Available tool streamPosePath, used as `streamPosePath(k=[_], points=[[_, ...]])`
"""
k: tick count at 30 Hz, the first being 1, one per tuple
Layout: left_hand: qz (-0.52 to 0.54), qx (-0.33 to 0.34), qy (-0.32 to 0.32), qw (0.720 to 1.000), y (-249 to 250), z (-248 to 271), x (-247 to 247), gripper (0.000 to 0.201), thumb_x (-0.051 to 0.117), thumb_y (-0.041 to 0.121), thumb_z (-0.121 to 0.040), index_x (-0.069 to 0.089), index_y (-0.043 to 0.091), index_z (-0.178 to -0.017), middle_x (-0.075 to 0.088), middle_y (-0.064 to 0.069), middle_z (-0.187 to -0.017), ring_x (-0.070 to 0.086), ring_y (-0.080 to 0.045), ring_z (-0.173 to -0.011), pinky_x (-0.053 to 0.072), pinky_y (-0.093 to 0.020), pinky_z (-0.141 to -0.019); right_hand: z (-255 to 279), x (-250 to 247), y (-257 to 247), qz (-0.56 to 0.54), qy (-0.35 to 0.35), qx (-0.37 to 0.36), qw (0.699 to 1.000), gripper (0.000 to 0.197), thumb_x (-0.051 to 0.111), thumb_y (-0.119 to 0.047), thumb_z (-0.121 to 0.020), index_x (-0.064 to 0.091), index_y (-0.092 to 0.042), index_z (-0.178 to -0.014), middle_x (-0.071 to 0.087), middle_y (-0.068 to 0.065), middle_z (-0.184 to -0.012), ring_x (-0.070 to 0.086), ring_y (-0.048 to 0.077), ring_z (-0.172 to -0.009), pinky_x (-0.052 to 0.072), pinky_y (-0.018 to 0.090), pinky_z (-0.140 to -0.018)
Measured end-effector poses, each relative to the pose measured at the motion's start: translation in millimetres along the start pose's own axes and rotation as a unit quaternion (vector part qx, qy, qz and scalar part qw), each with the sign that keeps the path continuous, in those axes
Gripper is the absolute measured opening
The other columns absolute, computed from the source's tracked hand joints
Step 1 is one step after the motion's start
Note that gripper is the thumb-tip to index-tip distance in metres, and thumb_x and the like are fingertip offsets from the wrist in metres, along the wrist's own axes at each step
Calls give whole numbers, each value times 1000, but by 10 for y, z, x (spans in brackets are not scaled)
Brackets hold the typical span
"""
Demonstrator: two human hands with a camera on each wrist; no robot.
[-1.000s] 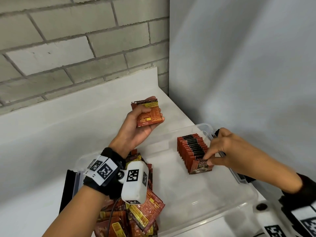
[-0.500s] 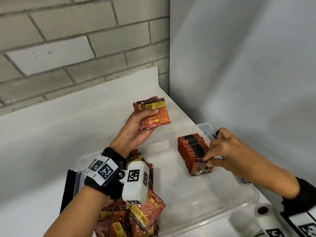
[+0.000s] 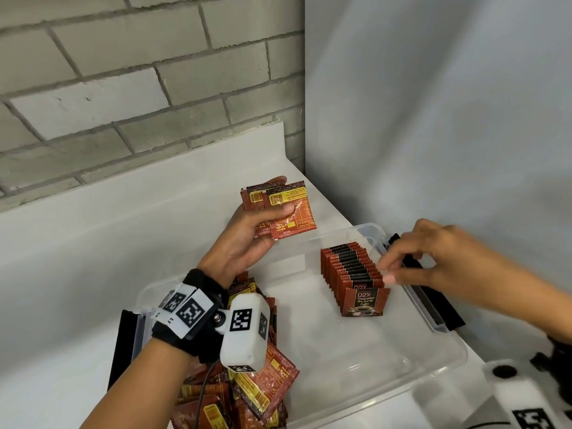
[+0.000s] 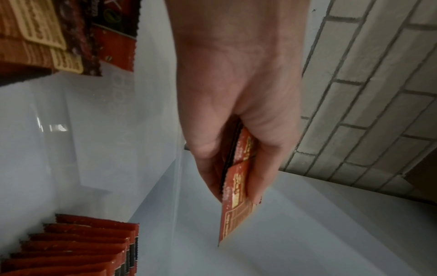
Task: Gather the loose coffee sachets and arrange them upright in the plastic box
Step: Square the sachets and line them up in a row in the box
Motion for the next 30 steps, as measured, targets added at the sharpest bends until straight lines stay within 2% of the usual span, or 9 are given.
streamPosePath(k=[3,7,12,17,20,22,25,27,30], points=[[-12,1,-27,1000,-13,12,61,46,61,-9,-79,60,11,-121,72,-9,-105,70,-24,-97,58,-34,-76,-33,-185,-129,-110,16,25,994,9,75,-39,-68,74,-37,-77,66,-23,-69,56,1,-68,39,7,-63],[-20,-6,-77,997,-61,55,228,46,60,-6,-76,62,15,-117,72,-8,-102,70,-23,-95,58,-37,-79,-155,-121,-158,-252,23,67,965,26,73,-41,-63,74,-27,-85,73,-5,-81,68,8,-77,52,19,-77],[-10,-17,-123,992,-178,113,386,49,64,-10,-77,60,16,-119,71,-8,-100,69,-23,-96,57,-38,-82,-259,146,-191,-318,26,117,940,43,74,-43,-58,67,-22,-95,71,-5,-83,67,9,-69,48,25,-67],[10,-29,-121,992,-279,102,427,57,79,10,-65,63,16,-120,67,-15,-114,64,-29,-107,54,-40,-88,-261,254,-216,-356,54,121,925,29,73,-31,-72,67,-14,-95,69,-2,-94,65,10,-68,49,21,-61],[23,-40,-118,992,-293,105,429,60,84,28,-67,63,8,-120,67,-16,-117,64,-27,-109,52,-35,-92,-244,215,-251,-462,97,113,874,24,69,-13,-79,60,0,-98,69,9,-98,70,19,-68,56,21,-61],[28,-59,-109,992,-290,108,428,77,85,44,-61,59,6,-123,65,-18,-118,63,-26,-109,51,-33,-95,-228,149,-273,-519,138,97,838,25,68,-11,-74,58,-1,-95,71,10,-100,73,25,-79,59,25,-69],[67,-92,-81,990,-292,90,422,104,89,54,-45,52,5,-128,65,-18,-105,66,-23,-88,56,-32,-85,-212,39,-270,-467,205,68,857,16,71,-10,-74,63,-10,-88,74,4,-96,71,16,-91,55,22,-84],[92,-112,-77,986,-305,96,429,111,89,52,-44,48,2,-133,65,-19,-111,68,-23,-87,57,-33,-82,-213,20,-275,-446,216,48,867,16,71,-5,-76,65,-11,-90,74,4,-96,70,11,-94,53,18,-84],[88,-108,-90,986,-310,113,428,82,91,37,-53,59,4,-121,68,-17,-112,69,-22,-93,57,-32,-80,-223,67,-277,-420,212,22,882,21,72,1,-74,68,-11,-91,67,9,-107,68,8,-96,51,15,-83]])
Point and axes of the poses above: each hand's wrist, its own z-axis away from the middle knuckle, its own x-axis out of the palm, y = z × x, the point moved 4 cm from there along -z, towards the middle knuckle
